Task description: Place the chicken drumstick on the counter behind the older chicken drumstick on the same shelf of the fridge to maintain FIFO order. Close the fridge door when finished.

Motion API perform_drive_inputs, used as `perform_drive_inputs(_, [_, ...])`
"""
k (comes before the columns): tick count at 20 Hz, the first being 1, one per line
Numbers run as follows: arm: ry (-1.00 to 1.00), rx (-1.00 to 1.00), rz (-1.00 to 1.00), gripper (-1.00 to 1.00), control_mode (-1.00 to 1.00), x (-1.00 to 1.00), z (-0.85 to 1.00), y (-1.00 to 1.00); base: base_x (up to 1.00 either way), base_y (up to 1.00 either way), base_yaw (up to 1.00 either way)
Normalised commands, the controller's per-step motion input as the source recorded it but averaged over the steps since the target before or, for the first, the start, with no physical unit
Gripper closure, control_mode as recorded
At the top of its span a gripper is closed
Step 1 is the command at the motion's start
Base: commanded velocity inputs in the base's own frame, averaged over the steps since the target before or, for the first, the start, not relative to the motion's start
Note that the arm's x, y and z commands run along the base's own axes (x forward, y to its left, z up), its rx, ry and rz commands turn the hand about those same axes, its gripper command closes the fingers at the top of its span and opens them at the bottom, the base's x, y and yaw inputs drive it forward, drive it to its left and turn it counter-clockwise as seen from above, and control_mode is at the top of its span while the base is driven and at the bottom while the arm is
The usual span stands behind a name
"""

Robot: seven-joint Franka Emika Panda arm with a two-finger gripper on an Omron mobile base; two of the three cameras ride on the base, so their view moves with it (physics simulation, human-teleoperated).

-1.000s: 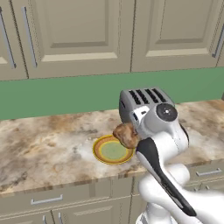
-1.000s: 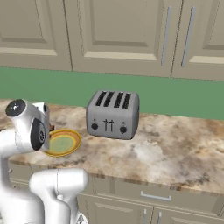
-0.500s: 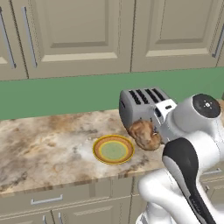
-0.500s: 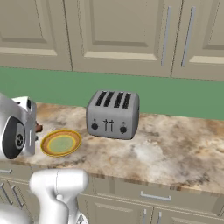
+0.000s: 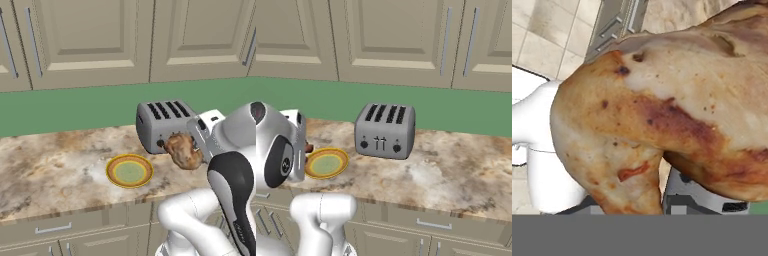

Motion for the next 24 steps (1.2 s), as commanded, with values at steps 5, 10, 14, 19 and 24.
perform_drive_inputs(5, [-0.01, 0.00, 0.00, 1.00, -1.00, -0.46, -0.26, 0.00, 0.00, 0.00, 0.00])
perform_drive_inputs(10, [0.00, 0.00, -0.05, 1.00, -1.00, -0.52, -0.07, 0.00, 0.00, 0.00, 0.00])
perform_drive_inputs(14, [0.00, 0.00, 0.00, 1.00, -1.00, 0.32, 0.00, -0.12, 0.00, 0.00, 0.00])
perform_drive_inputs(19, [0.00, 0.00, 0.03, 1.00, -1.00, 0.13, 0.00, -0.03, 0.00, 0.00, 0.00])
perform_drive_inputs(24, [0.00, 0.00, 0.00, 1.00, -1.00, 0.00, 0.00, 0.00, 0.00, 0.00, 0.00])
